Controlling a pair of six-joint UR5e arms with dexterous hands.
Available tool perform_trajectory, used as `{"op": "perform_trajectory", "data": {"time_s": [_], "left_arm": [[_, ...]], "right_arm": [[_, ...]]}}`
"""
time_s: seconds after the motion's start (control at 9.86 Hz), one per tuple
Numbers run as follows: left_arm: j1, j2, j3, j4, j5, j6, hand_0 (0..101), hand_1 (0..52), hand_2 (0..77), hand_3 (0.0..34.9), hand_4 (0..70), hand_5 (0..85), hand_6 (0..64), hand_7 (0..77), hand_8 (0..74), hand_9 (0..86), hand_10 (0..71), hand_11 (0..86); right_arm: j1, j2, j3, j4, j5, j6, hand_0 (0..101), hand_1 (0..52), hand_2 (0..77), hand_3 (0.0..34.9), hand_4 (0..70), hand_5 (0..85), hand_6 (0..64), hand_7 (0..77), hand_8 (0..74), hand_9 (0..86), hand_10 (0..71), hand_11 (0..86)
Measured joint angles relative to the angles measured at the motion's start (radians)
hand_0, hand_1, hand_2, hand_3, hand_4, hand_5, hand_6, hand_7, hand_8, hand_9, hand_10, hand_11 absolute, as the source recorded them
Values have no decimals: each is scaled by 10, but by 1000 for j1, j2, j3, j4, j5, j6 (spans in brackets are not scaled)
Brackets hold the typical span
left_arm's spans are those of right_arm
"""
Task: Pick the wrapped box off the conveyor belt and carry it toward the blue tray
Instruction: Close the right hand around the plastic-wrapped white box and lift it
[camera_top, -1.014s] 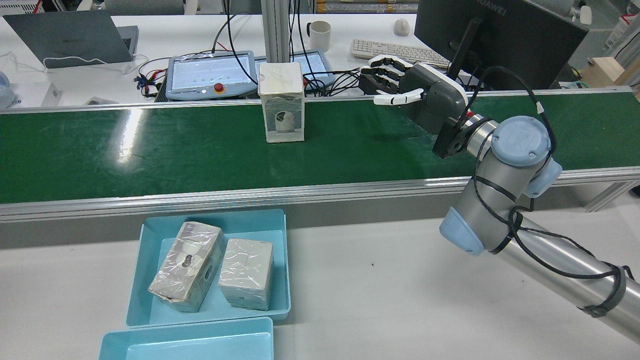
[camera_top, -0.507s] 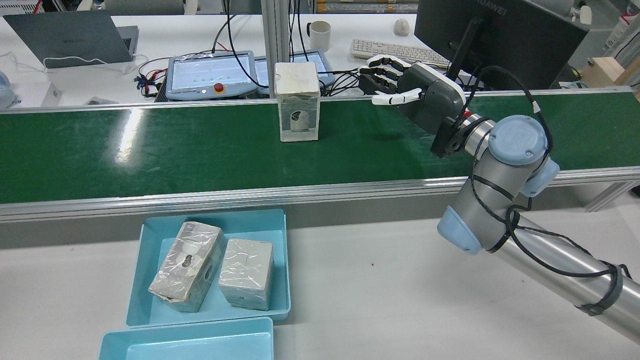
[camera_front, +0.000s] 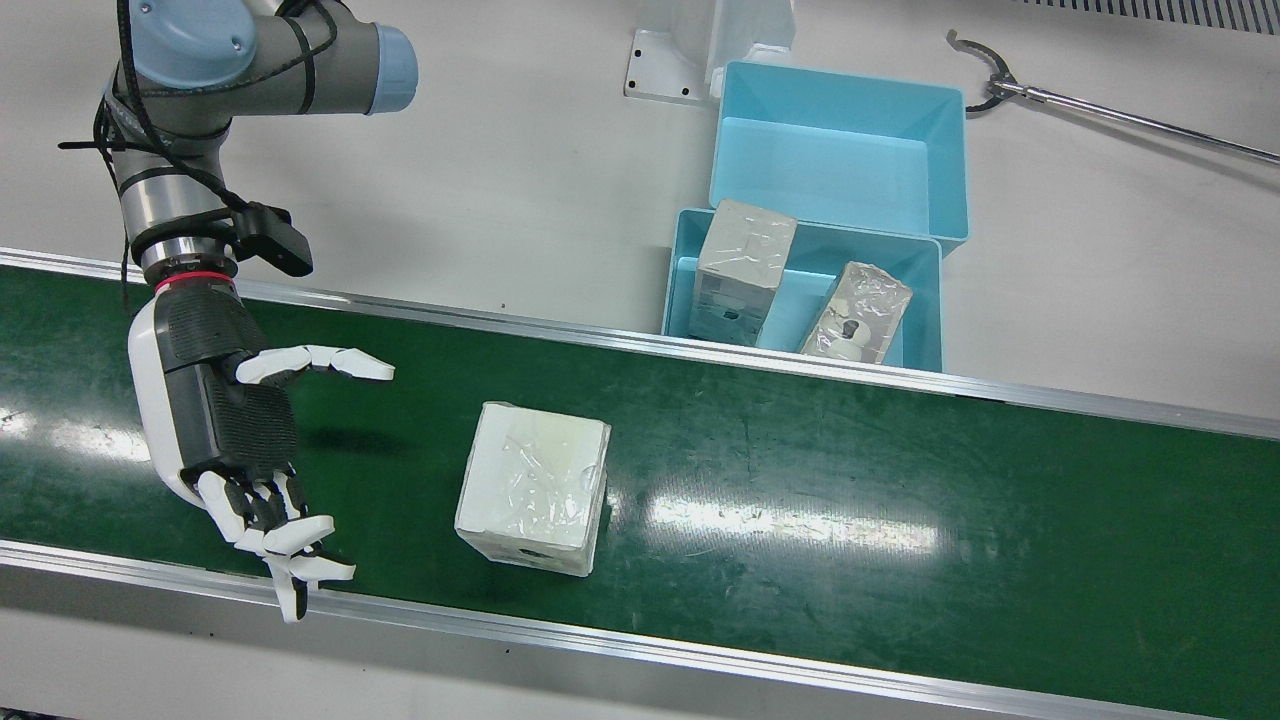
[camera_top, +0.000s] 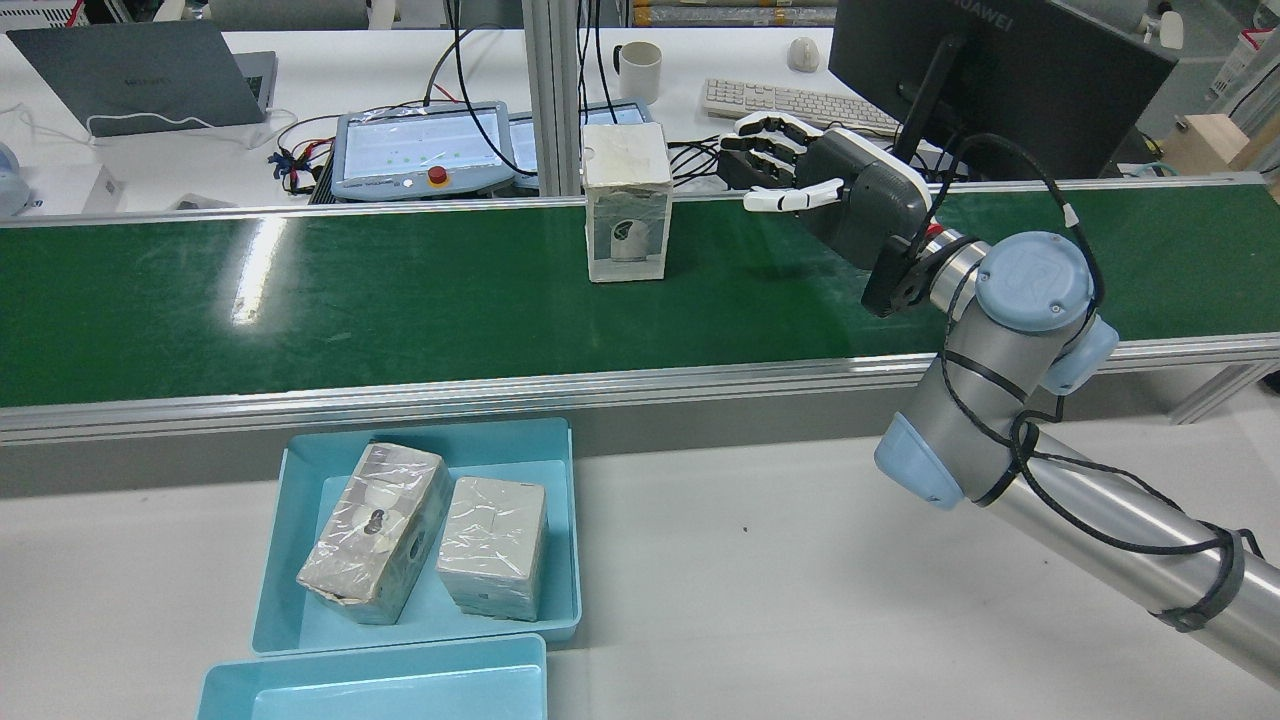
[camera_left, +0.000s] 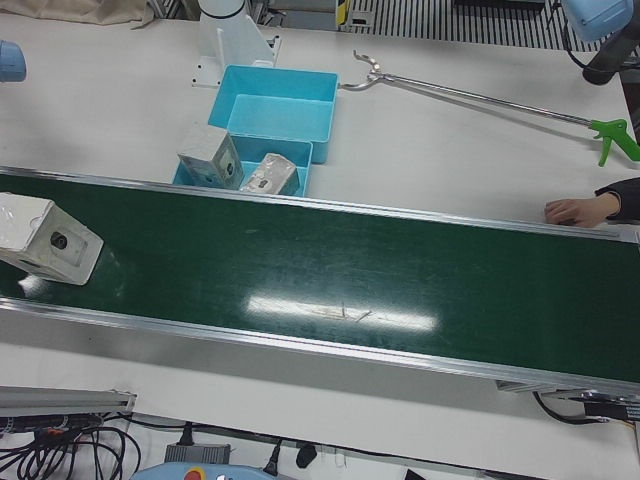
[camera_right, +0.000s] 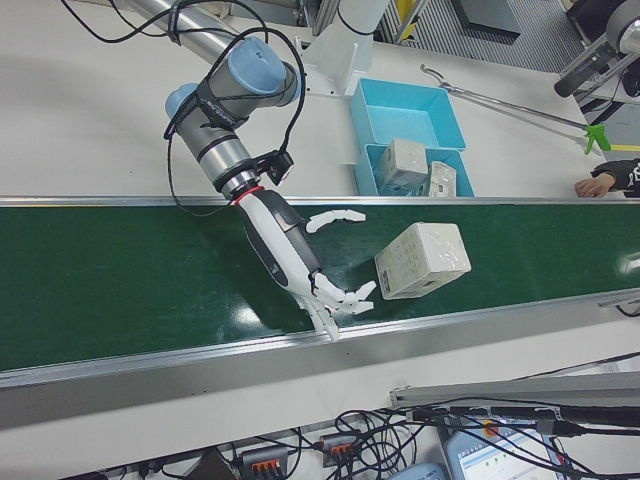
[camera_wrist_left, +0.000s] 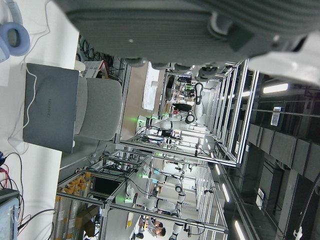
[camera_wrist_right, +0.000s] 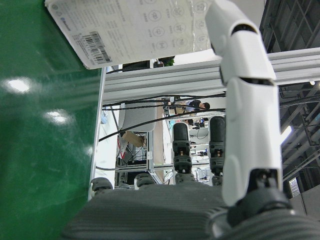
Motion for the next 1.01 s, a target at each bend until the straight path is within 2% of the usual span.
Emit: {"op": "perform_trajectory", "data": {"time_s": [0.2, 1.01], "left_arm": [[0, 0, 0, 0, 0, 0, 0, 0, 11, 0, 0, 11, 5, 0, 0, 0, 5, 0], [0, 0, 0, 0, 0, 0, 0, 0, 11, 0, 0, 11, 0, 0, 0, 0, 5, 0]], "right_arm": [[0, 0, -1, 0, 0, -1, 492, 180, 213, 224, 109, 398, 33, 251, 0, 44, 0, 16], [0, 0, -2, 0, 0, -5, 492, 180, 218, 224, 109, 398, 38, 245, 0, 44, 0, 16]]}}
